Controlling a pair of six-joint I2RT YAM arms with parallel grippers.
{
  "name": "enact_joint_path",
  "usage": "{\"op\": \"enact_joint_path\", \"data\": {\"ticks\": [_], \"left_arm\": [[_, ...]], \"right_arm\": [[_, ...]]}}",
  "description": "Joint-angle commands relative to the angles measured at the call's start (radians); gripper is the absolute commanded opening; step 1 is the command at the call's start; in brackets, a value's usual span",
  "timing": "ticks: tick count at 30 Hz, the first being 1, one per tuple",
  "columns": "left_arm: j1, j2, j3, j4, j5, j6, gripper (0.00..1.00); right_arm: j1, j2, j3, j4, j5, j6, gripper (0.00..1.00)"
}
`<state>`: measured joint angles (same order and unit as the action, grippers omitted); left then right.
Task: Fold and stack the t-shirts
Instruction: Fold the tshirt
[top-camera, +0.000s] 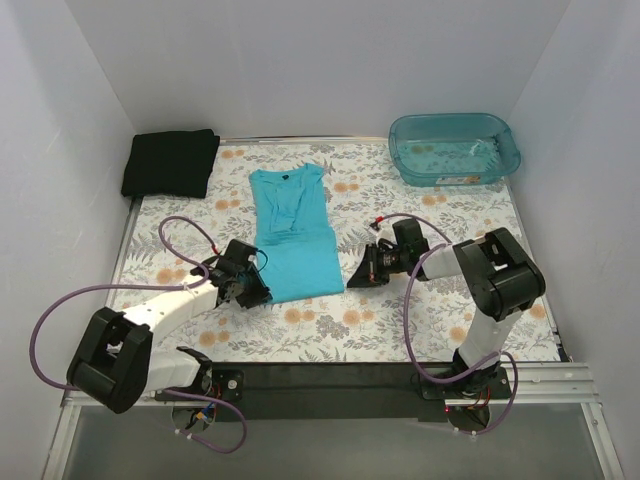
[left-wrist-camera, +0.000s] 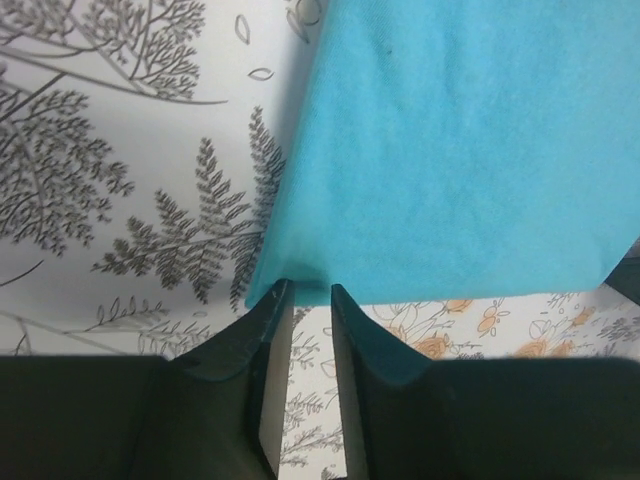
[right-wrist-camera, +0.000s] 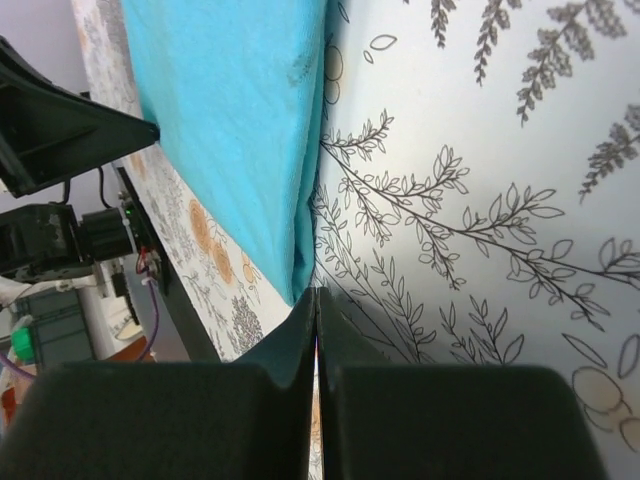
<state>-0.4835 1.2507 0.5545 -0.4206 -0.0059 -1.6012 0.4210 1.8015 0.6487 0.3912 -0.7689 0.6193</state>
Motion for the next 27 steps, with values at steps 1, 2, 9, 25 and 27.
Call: {"op": "enact_joint_path", "data": {"ticks": [1, 2, 9, 25, 27], "left_arm": [[0.002, -0.062, 0.034, -0.107, -0.04, 0.026, 0.24], [0.002, -0.068, 0.047, -0.115, -0.045, 0.03, 0.26], [0.002, -0.062, 0.137, -0.165, -0.074, 0.053, 0.45], [-0.004, 0.039, 0.148, -0.184, -0.161, 0.072, 0.62], [-0.009, 0.064, 0.144, -0.173, -0.163, 0.07, 0.59]], "right_arm": [[-0.001, -0.083, 0.089, -0.202, 0.072, -0.133, 0.01], [0.001, -0.096, 0.104, -0.23, 0.088, -0.15, 0.01], [0.116, -0.149, 0.267, -0.457, 0.261, -0.259, 0.17], [0.286, -0.134, 0.41, -0.719, 0.671, -0.268, 0.45], [0.292, -0.126, 0.425, -0.73, 0.683, -0.265, 0.46]]}}
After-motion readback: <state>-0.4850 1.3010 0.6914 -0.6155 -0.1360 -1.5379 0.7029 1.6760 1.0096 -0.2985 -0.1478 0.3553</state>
